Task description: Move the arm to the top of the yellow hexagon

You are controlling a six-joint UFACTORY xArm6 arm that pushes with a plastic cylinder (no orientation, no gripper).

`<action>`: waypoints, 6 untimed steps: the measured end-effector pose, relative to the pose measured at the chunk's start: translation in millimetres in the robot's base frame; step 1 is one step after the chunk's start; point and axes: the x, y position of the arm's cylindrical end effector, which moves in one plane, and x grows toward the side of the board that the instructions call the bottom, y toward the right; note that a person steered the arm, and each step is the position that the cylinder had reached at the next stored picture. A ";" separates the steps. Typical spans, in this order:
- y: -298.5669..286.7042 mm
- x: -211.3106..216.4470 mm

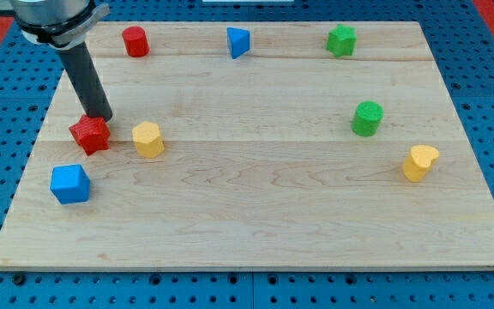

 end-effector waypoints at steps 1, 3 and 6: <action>12.8 0.0; 16.8 0.0; 45.9 15.5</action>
